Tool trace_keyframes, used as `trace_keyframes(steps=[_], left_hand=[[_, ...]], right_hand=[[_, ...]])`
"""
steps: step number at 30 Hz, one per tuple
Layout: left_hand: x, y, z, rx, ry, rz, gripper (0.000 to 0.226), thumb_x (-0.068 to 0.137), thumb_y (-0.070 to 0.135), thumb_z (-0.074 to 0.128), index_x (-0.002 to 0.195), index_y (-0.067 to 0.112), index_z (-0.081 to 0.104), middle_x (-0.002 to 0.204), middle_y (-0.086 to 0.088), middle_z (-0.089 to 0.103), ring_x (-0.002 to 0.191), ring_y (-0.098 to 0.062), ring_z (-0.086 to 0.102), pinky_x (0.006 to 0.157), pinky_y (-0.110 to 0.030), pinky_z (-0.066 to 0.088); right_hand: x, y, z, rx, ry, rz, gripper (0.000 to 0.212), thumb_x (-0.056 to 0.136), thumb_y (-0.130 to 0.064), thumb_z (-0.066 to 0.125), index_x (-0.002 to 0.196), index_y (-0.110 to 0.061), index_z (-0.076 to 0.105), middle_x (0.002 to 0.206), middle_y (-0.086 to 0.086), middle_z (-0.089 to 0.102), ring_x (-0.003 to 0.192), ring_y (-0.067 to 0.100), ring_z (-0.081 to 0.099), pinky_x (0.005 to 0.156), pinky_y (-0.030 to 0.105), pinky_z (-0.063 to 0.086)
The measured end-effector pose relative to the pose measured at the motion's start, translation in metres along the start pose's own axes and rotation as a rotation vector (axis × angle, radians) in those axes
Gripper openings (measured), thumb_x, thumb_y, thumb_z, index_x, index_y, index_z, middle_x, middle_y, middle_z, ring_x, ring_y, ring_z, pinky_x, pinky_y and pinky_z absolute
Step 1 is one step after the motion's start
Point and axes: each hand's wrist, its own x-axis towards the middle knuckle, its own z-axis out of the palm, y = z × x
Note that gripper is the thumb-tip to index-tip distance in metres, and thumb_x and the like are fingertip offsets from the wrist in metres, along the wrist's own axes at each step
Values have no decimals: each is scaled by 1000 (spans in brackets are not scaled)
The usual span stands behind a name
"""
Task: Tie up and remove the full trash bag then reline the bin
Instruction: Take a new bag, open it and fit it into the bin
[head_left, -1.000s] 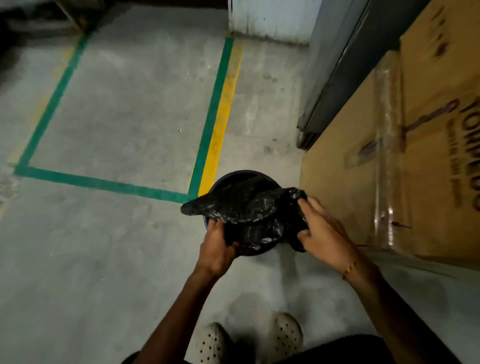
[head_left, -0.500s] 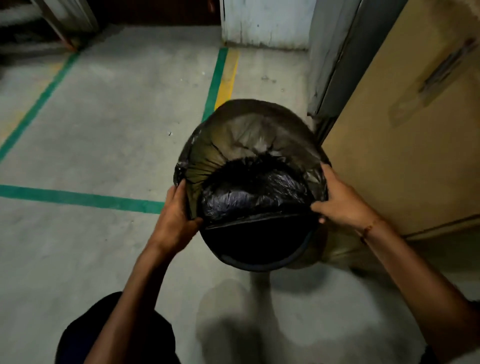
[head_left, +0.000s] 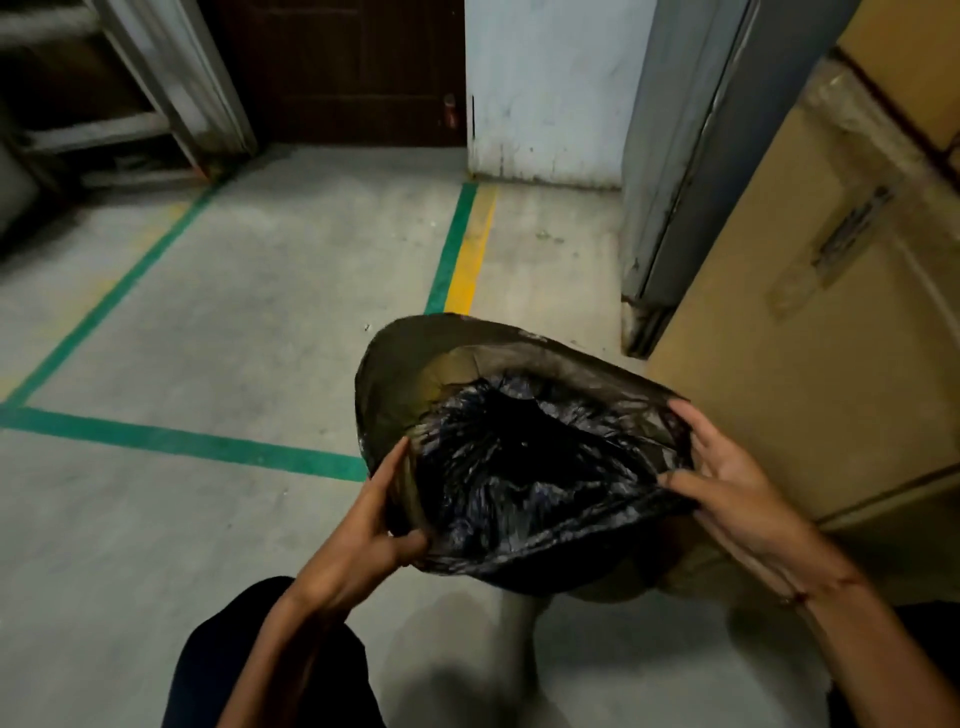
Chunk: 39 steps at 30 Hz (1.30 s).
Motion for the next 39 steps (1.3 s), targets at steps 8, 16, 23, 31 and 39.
trace_keyframes(steps=[8,16,23,31,39], left_hand=[[-7,14,7,18,-49,102,95,62,3,63,143,43,31,146,14,45,138,-17,42,105,-28,45],[-9,-13,-13,79,-104,-83,100,60,4,61,149,33,26,118,-9,59,57,-3,53,51,-27,42],[-6,-30,-8,186,-47,-121,101,74,-11,69,152,25,16,148,1,33,109,-11,54,66,-12,51],[0,-40,-7,233,133,71,90,70,-6,80,122,50,33,128,33,32,120,0,45,86,-10,48],[3,-79,-2,368,178,39,62,81,8,75,135,20,48,145,-8,42,119,-27,54,76,-18,56]], right_hand=[[-17,-9,7,-459,-202,12,93,82,6,62,153,-32,15,156,-14,22,139,-1,27,112,19,25],[-33,18,2,-693,-229,74,99,84,0,64,146,-42,-1,160,-16,6,134,16,44,98,24,46],[-29,42,3,-634,-30,109,99,85,0,66,154,-31,2,150,-23,9,97,21,66,63,28,59],[-21,56,6,-684,222,43,95,84,-1,68,155,-23,9,160,4,19,144,27,27,115,40,29],[-27,95,17,-681,209,130,99,81,5,69,155,-16,8,159,11,19,141,33,33,113,46,34]])
